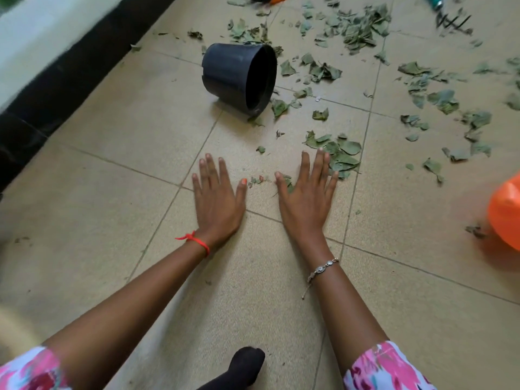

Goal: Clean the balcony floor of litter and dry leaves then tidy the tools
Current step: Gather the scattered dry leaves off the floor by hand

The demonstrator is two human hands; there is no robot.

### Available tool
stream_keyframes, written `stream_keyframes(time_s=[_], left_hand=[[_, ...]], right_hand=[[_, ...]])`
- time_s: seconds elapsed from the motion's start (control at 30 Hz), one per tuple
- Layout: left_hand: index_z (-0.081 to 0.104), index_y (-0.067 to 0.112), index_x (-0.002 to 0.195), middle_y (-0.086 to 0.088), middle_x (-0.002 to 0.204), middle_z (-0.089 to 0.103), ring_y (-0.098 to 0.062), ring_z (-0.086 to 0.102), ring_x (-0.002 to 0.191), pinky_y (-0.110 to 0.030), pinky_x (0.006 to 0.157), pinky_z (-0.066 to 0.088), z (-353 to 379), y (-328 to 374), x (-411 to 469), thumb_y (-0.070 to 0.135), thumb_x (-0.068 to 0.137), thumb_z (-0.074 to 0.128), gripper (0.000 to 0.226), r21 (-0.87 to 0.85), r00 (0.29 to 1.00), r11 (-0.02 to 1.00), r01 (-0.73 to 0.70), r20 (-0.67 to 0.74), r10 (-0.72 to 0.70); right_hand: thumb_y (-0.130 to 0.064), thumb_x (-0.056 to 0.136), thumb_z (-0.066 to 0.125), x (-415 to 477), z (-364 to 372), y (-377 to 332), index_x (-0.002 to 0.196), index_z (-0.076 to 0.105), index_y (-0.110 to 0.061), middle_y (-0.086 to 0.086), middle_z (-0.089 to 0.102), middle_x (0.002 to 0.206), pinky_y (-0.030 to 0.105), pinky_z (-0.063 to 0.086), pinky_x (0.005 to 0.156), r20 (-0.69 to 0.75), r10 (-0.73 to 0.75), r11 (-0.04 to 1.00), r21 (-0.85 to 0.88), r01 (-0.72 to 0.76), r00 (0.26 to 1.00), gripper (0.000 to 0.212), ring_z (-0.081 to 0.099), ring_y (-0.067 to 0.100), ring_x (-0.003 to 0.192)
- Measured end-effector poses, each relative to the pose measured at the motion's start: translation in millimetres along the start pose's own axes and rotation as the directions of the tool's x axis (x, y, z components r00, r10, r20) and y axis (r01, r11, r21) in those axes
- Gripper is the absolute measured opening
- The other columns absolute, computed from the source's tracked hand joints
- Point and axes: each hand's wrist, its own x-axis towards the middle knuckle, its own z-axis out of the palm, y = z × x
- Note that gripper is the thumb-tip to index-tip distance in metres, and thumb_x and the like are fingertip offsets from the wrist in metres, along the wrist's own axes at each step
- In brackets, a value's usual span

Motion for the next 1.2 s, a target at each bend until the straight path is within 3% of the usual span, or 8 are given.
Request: stream_keyframes(time_s=[0.13,0.33,0.43,0.57,0.83,0.93,1.0,1.2], left_hand=[[-0.004,0.007,0.149,-0.009,0.158,-0.011,-0.018,-0.013,0.145,-0.034,0.116,-0.011,4.7,31.0,34.6,0.046,0.099,0.023,0.069,-0.072,0.993,0.991,-0.116,0.023,0.118],[0.003,0.005,0.149,-0.011,0.158,0.001,-0.019,-0.004,0.146,-0.034,0.117,-0.007,11.7,54.4,82.1,0.053,0.096,0.029,0.077,-0.107,0.993,0.987,-0.118,-0.021,0.116],[0.013,0.01,0.149,-0.004,0.158,0.011,-0.014,0.005,0.146,-0.036,0.118,-0.004,16.2,54.9,84.9,0.055,0.095,0.026,0.072,-0.084,0.972,0.969,-0.231,-0.065,0.226],[0.029,0.017,0.145,0.005,0.152,0.025,-0.008,0.019,0.141,-0.036,0.117,0.001,15.5,51.9,84.5,0.049,0.095,0.024,0.06,-0.167,0.952,0.939,-0.299,-0.117,0.283],[0.04,0.023,0.139,0.009,0.144,0.039,0.01,0.025,0.127,-0.038,0.119,0.002,11.3,48.5,81.6,0.042,0.094,0.028,0.05,-0.386,0.944,0.861,-0.33,-0.14,0.299],[0.037,0.02,0.138,0.006,0.14,0.043,0.007,0.033,0.122,-0.04,0.118,0.012,9.2,48.6,79.5,0.041,0.093,0.037,0.05,-0.459,0.945,0.826,-0.328,-0.171,0.28],[0.033,0.021,0.141,0.007,0.142,0.039,-0.003,0.035,0.13,-0.04,0.118,0.013,9.1,48.8,79.8,0.048,0.091,0.036,0.056,-0.435,0.941,0.834,-0.339,-0.168,0.295],[0.026,0.021,0.147,0.008,0.152,0.025,-0.003,0.019,0.14,-0.036,0.12,0.001,13.3,48.6,80.9,0.063,0.086,0.021,0.074,-0.312,0.941,0.888,-0.339,-0.112,0.32]], right_hand=[[-0.056,0.094,0.03,20.8,-4.7,24.3,0.148,0.02,-0.014,0.009,0.007,0.158,0.04,-0.006,0.118,-0.115,0.022,0.999,0.031,-0.018,0.993,0.069,-0.003,0.02,0.146],[-0.061,0.093,0.028,59.2,-9.0,48.1,0.149,0.02,-0.019,0.005,0.006,0.158,0.038,-0.001,0.119,-0.005,0.095,0.99,0.11,-0.093,0.996,0.071,-0.003,0.017,0.146],[-0.059,0.091,0.028,63.9,-9.0,45.6,0.143,0.033,-0.022,-0.001,0.022,0.155,0.039,0.016,0.118,0.07,-0.099,0.971,0.225,0.081,0.993,0.064,0.016,0.013,0.143],[-0.04,0.093,0.045,79.6,-15.1,36.6,0.131,0.053,-0.02,-0.004,0.042,0.145,0.018,0.03,0.103,-0.033,-0.218,0.801,0.564,0.198,0.975,0.044,0.035,0.002,0.131],[-0.03,0.101,0.035,155.0,-2.0,3.0,0.143,0.038,-0.014,0.0,0.03,0.153,0.03,0.013,0.116,0.25,-0.506,0.839,0.365,0.404,0.825,0.045,0.019,0.012,0.142],[-0.024,0.093,0.048,147.4,-3.5,6.7,0.107,0.067,-0.005,0.007,0.065,0.113,0.038,0.044,0.095,0.14,-0.51,0.758,0.54,0.366,0.849,0.031,0.059,0.02,0.105],[-0.022,0.086,0.051,145.3,-7.1,9.8,0.088,0.071,-0.003,0.006,0.068,0.088,0.039,0.048,0.078,0.004,-0.428,0.693,0.644,0.325,0.904,0.027,0.061,0.019,0.084],[-0.031,0.097,0.043,178.9,1.2,13.5,0.136,0.046,-0.012,0.004,0.039,0.145,0.04,0.024,0.113,0.106,-0.362,0.9,0.298,0.318,0.926,0.043,0.029,0.019,0.137]])
